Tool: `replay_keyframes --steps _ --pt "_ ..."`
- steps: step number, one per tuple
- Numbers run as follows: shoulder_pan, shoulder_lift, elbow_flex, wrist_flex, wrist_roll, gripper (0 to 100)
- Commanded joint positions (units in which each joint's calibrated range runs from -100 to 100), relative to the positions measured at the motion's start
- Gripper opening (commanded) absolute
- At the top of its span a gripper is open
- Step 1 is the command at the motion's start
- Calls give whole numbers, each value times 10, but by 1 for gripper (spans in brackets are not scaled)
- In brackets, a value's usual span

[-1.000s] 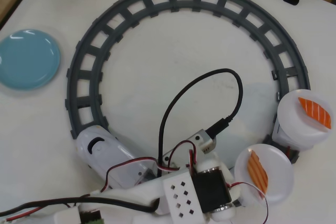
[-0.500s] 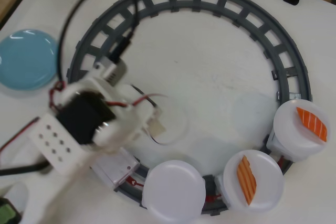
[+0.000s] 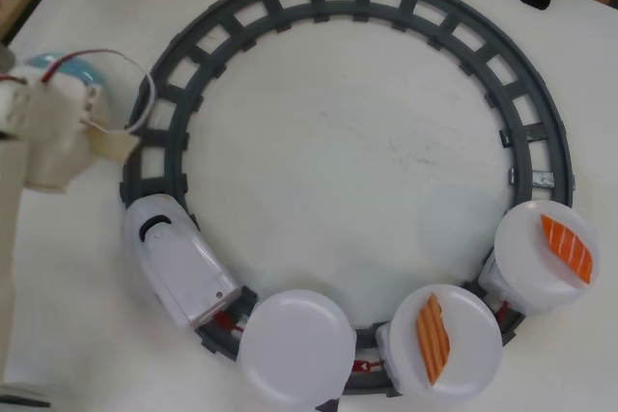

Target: Pick up the sushi from the Shinkansen and put it on the blue dish

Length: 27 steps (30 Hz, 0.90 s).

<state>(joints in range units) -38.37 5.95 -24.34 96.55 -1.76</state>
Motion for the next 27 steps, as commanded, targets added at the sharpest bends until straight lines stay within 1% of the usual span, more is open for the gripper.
replay_keyframes --steps 1,4,8,16,22,27 --pt "-48 39 -33 -33 -4 4" --pt "-83 87 -55 -57 -2 4" --pt "-107 151 -108 -84 -1 4" --pt "-125 266 -253 -86 -2 4" --pt "-126 323 -312 -84 -1 4" --pt "-142 358 -317 -85 -3 4"
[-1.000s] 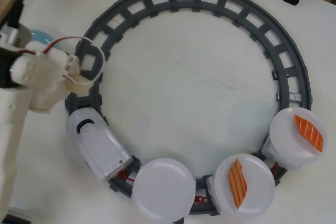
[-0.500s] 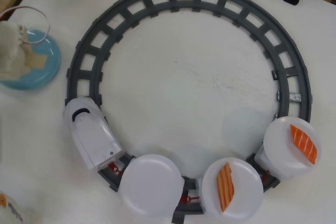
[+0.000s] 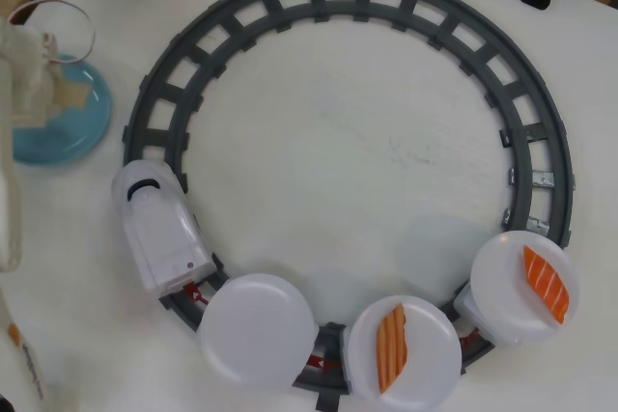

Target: Pick up the sushi from the Shinkansen and put it on the blue dish

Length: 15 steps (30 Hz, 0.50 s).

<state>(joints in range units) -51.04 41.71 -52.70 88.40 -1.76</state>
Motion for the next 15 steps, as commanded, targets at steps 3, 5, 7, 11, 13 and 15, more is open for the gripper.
replay_keyframes --steps 3,5,7,11,13,15 --pt "-34 20 -36 -4 -5 4" --pt "-45 28 -36 -4 -5 4" --pt "-51 32 -36 -4 -5 4" --pt "-52 49 -36 -13 -3 4" --pt "-50 62 -36 -23 0 4" --pt "-50 69 -36 -25 0 4"
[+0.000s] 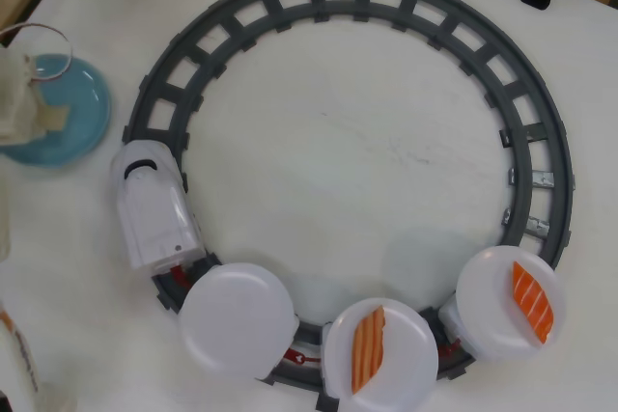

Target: Pick up the sushi from the Shinkansen and put it on the blue dish

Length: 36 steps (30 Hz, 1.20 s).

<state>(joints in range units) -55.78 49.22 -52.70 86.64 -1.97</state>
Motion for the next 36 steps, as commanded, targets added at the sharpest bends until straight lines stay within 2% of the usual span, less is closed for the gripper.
replay_keyframes --steps 1,5,11,15,19,25,29,36 --pt "-4 -4 -36 -7 4 4" --pt "-9 -2 -36 -7 7 6" --pt "-10 -6 -36 -4 4 20" --pt "-11 -11 -36 3 4 26" --pt "-10 -11 -72 36 3 27" --pt "-6 -7 -208 117 3 27" --pt "-2 -14 -253 126 4 26" --pt "-10 -108 -173 127 -6 26"
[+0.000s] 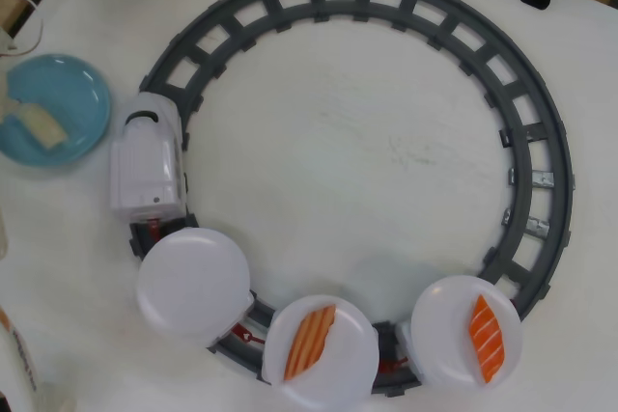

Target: Pick up the sushi from the Shinkansen and put it on the blue dish

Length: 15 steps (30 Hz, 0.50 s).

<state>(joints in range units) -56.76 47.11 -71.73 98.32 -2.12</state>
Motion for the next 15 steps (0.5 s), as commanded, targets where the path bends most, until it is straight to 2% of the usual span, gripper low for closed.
replay_keyframes --steps 1,7,15 --pt "1 -106 32 10 -5 26" --pt "9 -249 143 10 -10 26" --pt "2 -470 428 -7 -20 26"
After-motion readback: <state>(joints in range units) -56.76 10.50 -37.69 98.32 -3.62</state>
